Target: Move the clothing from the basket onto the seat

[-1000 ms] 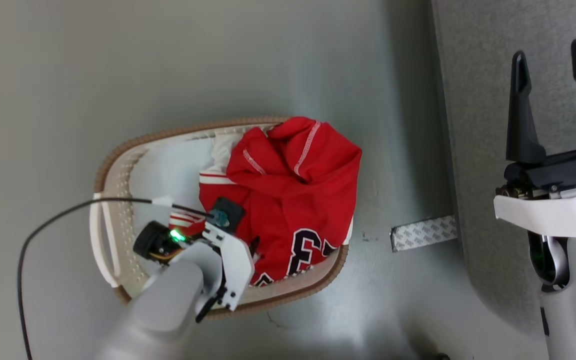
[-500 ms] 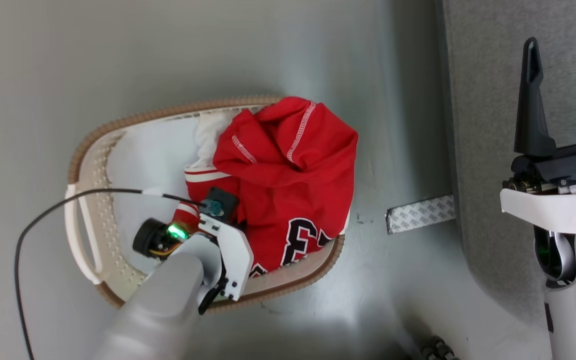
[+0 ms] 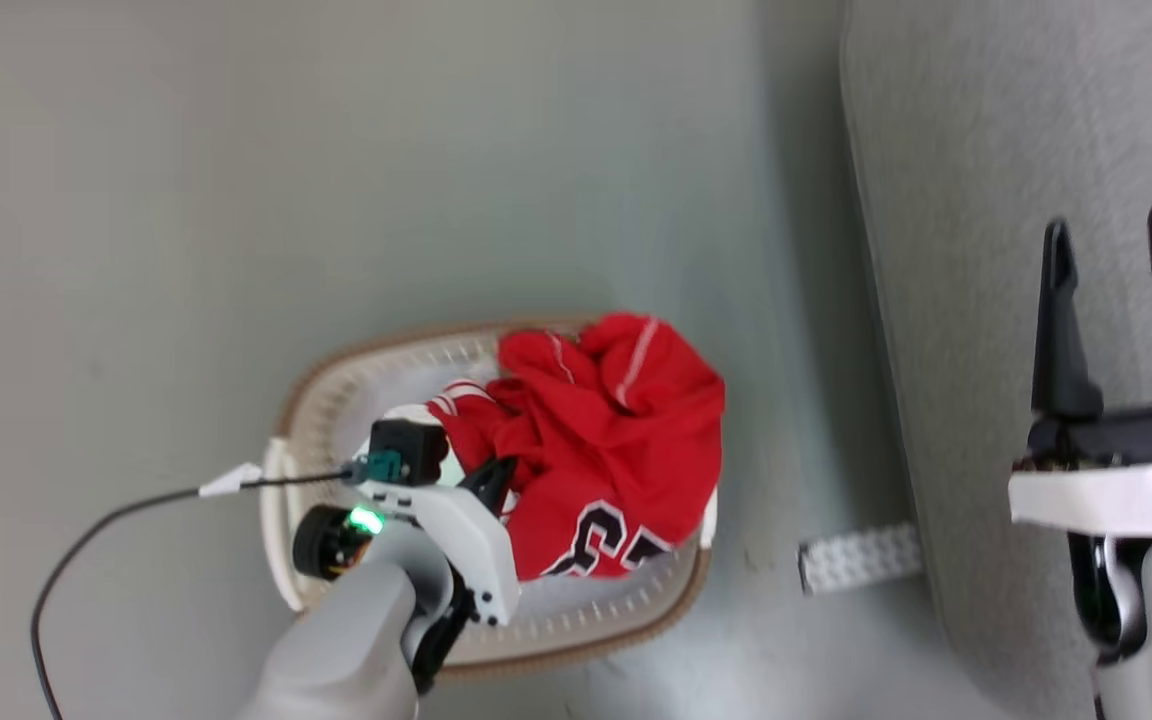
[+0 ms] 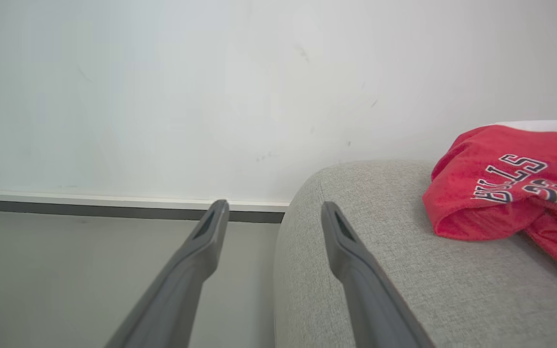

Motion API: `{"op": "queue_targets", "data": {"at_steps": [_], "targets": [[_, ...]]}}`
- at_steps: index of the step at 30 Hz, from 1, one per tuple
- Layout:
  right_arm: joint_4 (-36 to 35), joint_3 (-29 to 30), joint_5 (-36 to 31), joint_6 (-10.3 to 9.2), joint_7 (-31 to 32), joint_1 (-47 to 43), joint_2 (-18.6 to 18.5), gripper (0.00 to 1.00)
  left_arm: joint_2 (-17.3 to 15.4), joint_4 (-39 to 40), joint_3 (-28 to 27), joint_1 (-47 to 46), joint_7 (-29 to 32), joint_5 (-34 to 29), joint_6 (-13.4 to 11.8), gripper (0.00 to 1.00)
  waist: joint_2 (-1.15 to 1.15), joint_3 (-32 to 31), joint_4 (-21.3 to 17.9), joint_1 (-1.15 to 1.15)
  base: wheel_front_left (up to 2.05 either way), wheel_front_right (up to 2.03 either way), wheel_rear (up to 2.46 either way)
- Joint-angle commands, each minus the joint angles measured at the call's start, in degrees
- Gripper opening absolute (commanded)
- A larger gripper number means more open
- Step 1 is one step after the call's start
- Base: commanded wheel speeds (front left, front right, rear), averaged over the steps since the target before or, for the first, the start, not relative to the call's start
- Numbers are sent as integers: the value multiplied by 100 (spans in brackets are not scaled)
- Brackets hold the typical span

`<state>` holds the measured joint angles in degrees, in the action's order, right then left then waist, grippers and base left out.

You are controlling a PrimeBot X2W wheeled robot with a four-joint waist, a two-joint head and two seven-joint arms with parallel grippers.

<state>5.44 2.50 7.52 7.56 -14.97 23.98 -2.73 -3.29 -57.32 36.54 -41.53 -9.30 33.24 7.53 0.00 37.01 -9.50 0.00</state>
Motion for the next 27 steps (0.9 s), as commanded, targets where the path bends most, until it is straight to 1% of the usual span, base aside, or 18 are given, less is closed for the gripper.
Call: {"op": "queue_targets", "data": {"at_steps": [1,6,10,14,19,23,27], "targets": [[45,43,-13,-15,-16,-153,-14,100,-10,37,4,139,-76,33,-12,0,0,-771,312,0,0,0,0],[220,101,-2,-15,-16,-585,-14,100,-42,386,-41,484,-222,193,-47,0,0,-1631,502,0,0,0,0],[355,160,24,-15,-16,-912,-42,100,-134,860,-79,713,-248,213,-192,0,0,-2226,648,0,0,0,0],[451,161,65,-15,-16,-1195,-72,100,-315,1560,-137,860,-140,212,-421,0,0,-2705,737,0,0,0,0],[527,156,98,-15,-16,-1521,-89,100,-616,2673,-216,1014,161,200,-770,0,0,-3164,792,0,0,0,0],[601,104,120,-15,-16,-1778,-92,100,-849,3554,-304,1155,480,224,-1060,0,0,-3472,779,0,0,0,0],[671,35,145,-15,-16,-1986,-121,100,-1068,4247,-373,1284,782,231,-1300,0,0,-3709,714,0,0,0,0]]}}
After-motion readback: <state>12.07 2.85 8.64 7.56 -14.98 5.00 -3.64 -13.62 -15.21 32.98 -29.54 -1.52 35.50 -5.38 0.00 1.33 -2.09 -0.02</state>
